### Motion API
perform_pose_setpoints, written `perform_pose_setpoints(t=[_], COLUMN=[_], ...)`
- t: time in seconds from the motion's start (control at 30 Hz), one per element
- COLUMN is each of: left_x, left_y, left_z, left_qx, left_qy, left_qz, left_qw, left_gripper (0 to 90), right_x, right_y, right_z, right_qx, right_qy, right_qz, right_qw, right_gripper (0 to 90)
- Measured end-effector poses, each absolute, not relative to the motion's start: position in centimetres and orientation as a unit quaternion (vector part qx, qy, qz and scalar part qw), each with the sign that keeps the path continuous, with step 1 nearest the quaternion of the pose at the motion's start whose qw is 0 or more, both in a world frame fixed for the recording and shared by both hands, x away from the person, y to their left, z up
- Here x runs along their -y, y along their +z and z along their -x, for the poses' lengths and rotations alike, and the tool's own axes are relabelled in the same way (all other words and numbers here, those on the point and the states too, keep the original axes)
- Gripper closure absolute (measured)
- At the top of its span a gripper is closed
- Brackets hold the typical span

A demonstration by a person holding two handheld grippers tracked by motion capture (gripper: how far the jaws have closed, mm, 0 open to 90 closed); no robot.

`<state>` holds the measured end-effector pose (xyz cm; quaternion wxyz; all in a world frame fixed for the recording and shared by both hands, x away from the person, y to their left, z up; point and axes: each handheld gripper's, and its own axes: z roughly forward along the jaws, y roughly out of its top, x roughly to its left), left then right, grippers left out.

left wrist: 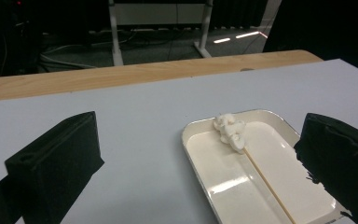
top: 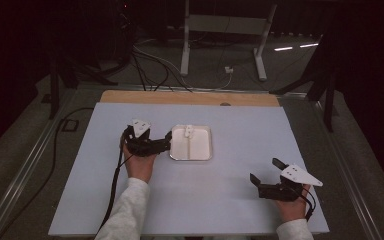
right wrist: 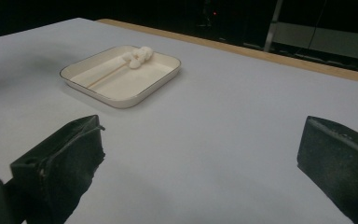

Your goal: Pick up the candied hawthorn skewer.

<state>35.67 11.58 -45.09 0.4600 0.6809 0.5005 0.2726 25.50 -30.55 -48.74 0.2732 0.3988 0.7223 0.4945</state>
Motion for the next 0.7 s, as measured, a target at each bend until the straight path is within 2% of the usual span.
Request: perform_pose_setpoints(t=[0.7], left_x=[-6.7], left_y=[-48.5], left_z=[-38.0], left_qx=[-0.507], left_qy=[0.225], left_qz=[-0.713], left_qw=[0.429], left_gripper=[0.5], right_x=[30.3], right_y=[-48.8], right_z=[-25.7], right_qx=[-0.726], right_qy=[0.494], right_qz=[-0.395], right_qw=[0.269], right_gripper=[0.1])
